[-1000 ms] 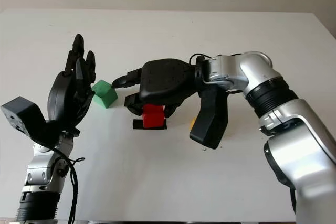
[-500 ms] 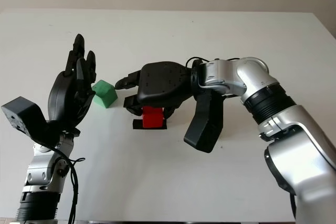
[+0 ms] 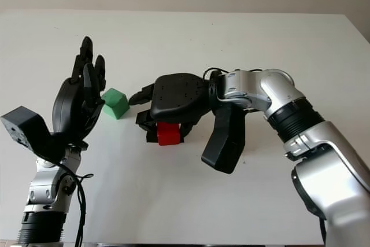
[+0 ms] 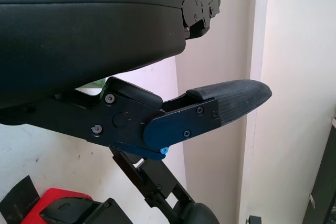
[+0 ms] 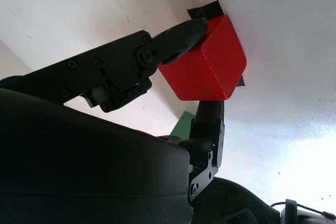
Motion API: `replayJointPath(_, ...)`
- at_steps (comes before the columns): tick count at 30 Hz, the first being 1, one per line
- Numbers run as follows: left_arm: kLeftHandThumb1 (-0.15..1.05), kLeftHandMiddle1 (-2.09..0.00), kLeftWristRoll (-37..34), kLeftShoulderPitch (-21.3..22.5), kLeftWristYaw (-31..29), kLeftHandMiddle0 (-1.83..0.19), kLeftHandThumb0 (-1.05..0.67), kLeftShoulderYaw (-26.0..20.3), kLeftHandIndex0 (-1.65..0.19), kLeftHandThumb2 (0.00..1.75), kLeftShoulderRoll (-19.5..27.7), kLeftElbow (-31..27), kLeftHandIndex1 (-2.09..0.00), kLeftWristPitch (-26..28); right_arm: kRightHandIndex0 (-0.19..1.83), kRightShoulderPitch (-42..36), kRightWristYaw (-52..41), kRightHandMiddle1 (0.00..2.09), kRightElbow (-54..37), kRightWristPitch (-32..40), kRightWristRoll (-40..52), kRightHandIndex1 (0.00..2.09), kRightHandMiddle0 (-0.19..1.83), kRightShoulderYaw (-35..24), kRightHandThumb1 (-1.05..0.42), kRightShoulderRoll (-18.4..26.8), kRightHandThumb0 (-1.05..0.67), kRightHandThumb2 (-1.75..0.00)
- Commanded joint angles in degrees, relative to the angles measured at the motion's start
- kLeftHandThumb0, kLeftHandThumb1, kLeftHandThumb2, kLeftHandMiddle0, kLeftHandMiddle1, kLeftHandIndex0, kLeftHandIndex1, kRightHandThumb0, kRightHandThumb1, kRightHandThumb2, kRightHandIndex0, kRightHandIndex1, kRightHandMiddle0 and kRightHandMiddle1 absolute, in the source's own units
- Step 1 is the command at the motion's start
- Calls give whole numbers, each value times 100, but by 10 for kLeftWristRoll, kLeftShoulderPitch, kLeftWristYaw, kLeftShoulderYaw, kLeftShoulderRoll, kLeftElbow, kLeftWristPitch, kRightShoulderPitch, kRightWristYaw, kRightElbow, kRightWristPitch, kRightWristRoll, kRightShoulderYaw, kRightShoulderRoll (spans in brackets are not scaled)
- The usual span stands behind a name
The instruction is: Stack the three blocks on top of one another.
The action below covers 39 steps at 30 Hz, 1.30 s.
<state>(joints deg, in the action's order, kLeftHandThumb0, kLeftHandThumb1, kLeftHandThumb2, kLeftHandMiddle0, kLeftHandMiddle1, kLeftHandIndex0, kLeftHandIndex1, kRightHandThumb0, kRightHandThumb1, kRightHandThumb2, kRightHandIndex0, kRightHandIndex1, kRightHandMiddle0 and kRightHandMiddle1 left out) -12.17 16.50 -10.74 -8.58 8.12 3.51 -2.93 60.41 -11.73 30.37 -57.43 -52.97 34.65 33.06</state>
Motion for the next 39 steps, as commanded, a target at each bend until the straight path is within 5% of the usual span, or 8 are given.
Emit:
replayJointPath(1,105,0,0,-5,-1,19,-75,2,19,73,-1,-10,0,1,29,-8,5,138,0,2,3,7,38,-3,-97,-6,-41,-6)
replayJointPath(9,105,0,1,-5,1,19,-75,2,19,73,-2,-14,0,5,16,-10,-47,133,-11,21,8,2,25,3,-97,-2,-42,-5)
replayJointPath(15,105,0,0,-6,2,19,-75,2,19,73,-3,-17,0,7,-8,-19,-60,48,-21,27,6,4,10,-3,-98,3,-33,-5)
replayJointPath(18,105,0,0,-6,2,19,-75,3,19,73,-3,-17,0,7,-13,-19,-57,26,-21,24,5,3,5,-4,-98,7,-32,-5)
replayJointPath(28,105,0,-3,-7,0,19,-75,0,19,73,-1,-17,0,9,-19,-7,-144,8,-37,26,104,0,-14,-31,-89,31,-86,-5)
replayJointPath(39,105,0,0,-9,4,19,-75,0,19,71,1,-22,0,14,-18,-1,-245,8,-60,124,296,2,-12,-161,-98,90,-82,-6)
